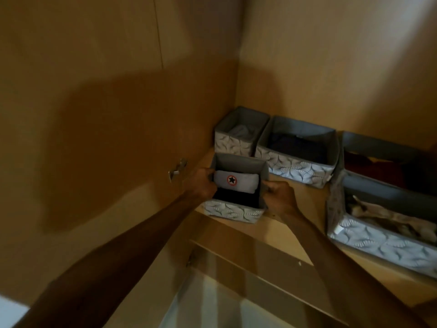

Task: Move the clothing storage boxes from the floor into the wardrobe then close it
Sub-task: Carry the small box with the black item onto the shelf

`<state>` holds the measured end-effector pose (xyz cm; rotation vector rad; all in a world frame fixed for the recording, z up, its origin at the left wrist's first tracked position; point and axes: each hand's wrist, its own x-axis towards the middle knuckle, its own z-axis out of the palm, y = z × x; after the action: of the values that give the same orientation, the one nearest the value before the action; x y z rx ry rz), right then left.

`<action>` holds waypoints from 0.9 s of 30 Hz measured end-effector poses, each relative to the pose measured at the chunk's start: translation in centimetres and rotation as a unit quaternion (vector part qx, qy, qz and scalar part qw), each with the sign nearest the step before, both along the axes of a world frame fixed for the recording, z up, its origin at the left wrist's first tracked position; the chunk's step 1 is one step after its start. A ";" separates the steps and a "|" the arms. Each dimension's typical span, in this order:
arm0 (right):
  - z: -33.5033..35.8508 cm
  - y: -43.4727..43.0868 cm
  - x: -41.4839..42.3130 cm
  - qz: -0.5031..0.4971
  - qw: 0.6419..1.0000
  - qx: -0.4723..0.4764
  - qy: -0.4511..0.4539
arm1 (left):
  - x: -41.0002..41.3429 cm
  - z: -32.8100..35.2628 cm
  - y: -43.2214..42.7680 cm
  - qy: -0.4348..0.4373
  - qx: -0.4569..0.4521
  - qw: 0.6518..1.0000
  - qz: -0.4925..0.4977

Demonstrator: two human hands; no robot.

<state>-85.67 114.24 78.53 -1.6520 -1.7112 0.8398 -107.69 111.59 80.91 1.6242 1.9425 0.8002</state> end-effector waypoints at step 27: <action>-1.9 8.7 -6.2 0.053 0.998 -0.017 0.039 | -5.1 -6.5 5.1 0.418 0.024 0.896 -0.147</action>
<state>-91.85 122.90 76.67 -1.5410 -1.7521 0.9740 -112.77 116.72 74.43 2.4840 2.0890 -0.0143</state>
